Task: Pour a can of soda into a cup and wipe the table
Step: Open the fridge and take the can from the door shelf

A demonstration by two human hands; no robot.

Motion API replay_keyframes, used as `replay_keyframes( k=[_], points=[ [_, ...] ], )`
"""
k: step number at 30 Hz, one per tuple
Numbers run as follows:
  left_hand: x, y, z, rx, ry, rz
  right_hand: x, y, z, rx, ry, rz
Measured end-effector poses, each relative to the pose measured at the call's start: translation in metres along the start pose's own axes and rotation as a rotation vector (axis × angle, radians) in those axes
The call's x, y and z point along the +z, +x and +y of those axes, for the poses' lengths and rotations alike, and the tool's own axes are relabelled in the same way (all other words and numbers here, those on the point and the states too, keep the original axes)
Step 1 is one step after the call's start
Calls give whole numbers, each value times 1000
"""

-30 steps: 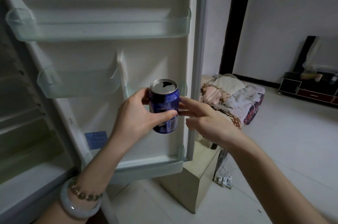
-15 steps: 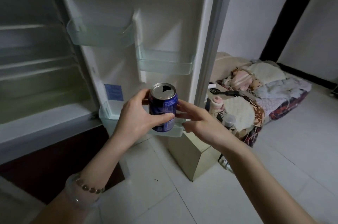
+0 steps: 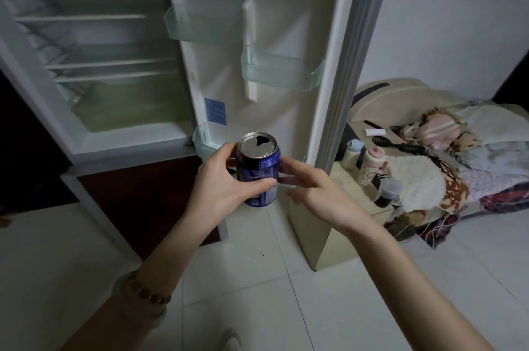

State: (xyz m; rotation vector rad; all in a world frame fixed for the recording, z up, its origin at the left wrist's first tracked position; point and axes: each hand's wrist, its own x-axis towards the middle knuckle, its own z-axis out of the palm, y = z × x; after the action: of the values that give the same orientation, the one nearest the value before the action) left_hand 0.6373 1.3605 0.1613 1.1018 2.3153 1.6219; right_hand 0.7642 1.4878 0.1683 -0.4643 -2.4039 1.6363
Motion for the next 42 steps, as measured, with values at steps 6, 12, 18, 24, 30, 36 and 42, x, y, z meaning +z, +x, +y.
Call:
replay_keyframes(
  k=[6,12,18,24,30,36,42],
  points=[
    [5,-14,9,-15,35,29,-6,-9,5,-54,35,-53],
    [24,-5,13,-17,71,50,-29,-4,11,-84,22,-66],
    [48,21,21,-27,122,80,-65,15,18,-111,9,-114],
    [69,41,33,-26,158,144,-100,43,29,-146,7,-158],
    [88,53,39,-50,194,174,-119,61,43,-171,32,-209],
    [116,59,44,-35,229,229,-148,72,56,-183,37,-278],
    [151,63,53,-134,240,322,-182,85,67,-217,20,-367]
  ],
)
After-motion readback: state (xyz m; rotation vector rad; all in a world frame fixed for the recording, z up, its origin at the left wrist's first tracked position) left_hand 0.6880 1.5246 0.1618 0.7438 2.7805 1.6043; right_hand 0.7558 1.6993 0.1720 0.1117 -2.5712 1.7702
